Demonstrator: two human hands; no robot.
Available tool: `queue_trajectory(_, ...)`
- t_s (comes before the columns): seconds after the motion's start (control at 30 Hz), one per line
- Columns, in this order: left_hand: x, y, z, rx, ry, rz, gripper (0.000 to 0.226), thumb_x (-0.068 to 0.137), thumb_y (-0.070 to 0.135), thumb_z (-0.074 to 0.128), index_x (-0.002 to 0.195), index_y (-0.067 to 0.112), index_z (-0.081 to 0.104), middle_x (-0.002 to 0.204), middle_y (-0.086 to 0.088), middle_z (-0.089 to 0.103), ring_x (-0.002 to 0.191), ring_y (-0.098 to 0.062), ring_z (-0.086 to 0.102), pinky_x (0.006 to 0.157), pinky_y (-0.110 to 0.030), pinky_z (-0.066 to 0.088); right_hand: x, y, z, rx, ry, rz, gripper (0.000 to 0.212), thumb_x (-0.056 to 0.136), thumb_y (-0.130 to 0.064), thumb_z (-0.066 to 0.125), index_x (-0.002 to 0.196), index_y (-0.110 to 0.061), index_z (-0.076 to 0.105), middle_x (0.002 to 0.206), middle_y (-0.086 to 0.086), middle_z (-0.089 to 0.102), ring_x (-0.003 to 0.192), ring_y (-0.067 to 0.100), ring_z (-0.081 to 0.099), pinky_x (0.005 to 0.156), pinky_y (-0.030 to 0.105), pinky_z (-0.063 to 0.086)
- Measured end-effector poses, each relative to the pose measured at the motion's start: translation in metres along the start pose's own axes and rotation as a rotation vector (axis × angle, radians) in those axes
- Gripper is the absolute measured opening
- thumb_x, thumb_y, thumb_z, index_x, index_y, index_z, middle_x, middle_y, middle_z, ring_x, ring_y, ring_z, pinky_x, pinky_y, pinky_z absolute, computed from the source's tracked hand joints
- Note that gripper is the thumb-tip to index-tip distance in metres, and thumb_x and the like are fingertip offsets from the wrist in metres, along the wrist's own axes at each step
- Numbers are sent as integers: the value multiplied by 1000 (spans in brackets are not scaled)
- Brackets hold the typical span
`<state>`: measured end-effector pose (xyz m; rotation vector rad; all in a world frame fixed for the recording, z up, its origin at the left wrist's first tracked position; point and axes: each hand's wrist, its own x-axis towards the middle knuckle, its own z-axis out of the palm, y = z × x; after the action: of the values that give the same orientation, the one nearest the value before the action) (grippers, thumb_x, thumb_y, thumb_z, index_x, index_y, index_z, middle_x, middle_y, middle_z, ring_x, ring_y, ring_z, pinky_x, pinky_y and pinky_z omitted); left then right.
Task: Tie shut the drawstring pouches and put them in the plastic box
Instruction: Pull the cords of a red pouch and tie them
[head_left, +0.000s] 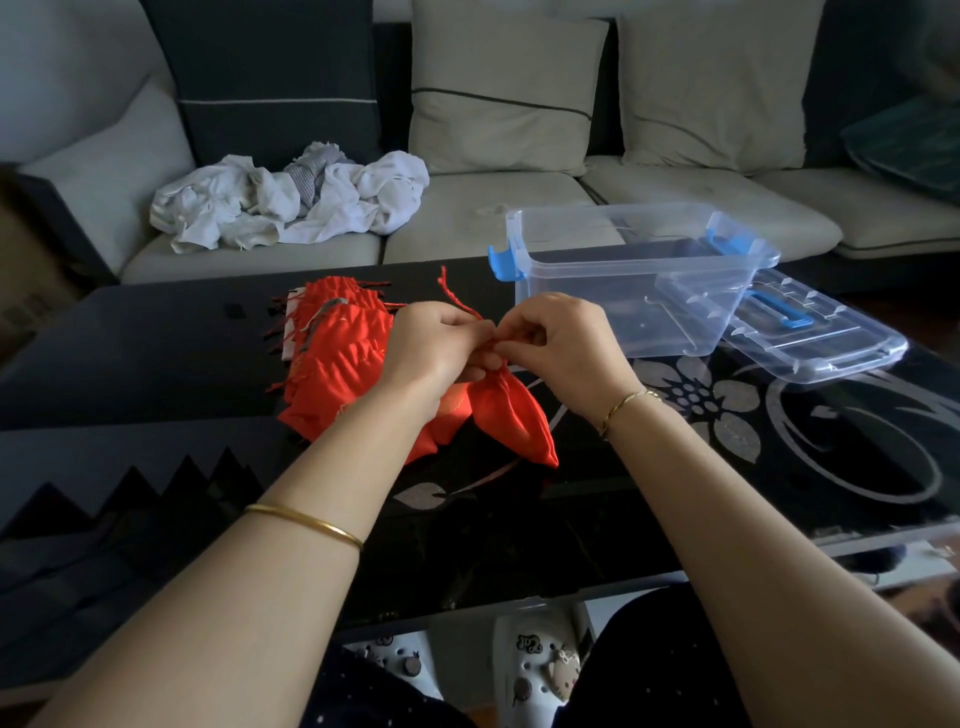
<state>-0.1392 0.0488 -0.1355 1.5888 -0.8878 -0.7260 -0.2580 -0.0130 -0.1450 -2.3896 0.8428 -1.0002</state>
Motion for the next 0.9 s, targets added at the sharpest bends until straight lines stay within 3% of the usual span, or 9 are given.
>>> queue_trajectory(0.13,0,1,0,-18,25,-22,16,87,5,61,72,8,64,53,-4,64,44,-7,61,43,-18,46,2,-3,1,-134,-36,-70,15,85,-13,62,96,-10,71,94,7,64,88,18,58,79,31,48)
queue_trajectory(0.2,0,3,0,-55,31,-24,6,87,2,59,87,6,64,59,-6,65,46,-9,61,46,-21,49,3,-4,4,-181,-46,-68,16,88,-14,58,95,-10,71,93,6,62,87,17,57,76,28,47)
queue_trajectory(0.27,0,3,-1,-71,60,-25,22,87,0,57,109,4,57,72,-9,65,54,-12,63,52,-22,52,3,-4,4,-153,-37,-16,16,89,-14,55,92,-10,71,90,2,63,83,12,56,70,19,45)
queue_trajectory(0.33,1,3,-5,-7,117,12,32,85,0,58,116,4,55,87,-9,65,66,-11,63,55,-19,52,3,-2,3,-7,-53,130,15,90,-14,57,89,-8,70,86,-2,64,77,7,56,65,13,43)
queue_trajectory(0.43,-2,2,-12,187,183,218,21,82,4,61,101,12,61,91,2,60,73,-2,55,55,-8,44,2,2,0,402,-99,440,14,88,-13,61,76,-11,67,69,-3,58,59,6,50,53,17,40)
queue_trajectory(0.5,-8,3,-11,374,122,425,11,79,9,67,86,17,69,83,14,54,76,0,51,66,-7,41,1,3,-1,628,-102,565,22,87,-10,61,65,-12,62,59,1,49,51,10,40,48,20,33)
queue_trajectory(0.57,-9,0,-6,528,90,577,7,76,15,72,81,20,73,84,12,49,84,-2,50,78,-8,38,1,3,-2,770,-111,641,22,87,-7,60,65,-7,60,58,3,45,48,10,34,47,21,29)
queue_trajectory(0.67,-3,-5,-1,653,138,633,7,75,21,76,81,19,74,91,3,47,97,-18,51,84,-26,43,1,1,-1,899,-148,731,17,89,-7,58,72,-3,59,60,5,43,45,8,33,44,18,28)
queue_trajectory(0.9,-2,-8,-1,743,132,657,8,78,20,74,82,13,75,95,-1,51,100,-21,48,81,-33,45,1,6,-5,1023,-253,764,16,91,-8,55,76,-5,59,60,2,44,47,6,35,43,15,32)
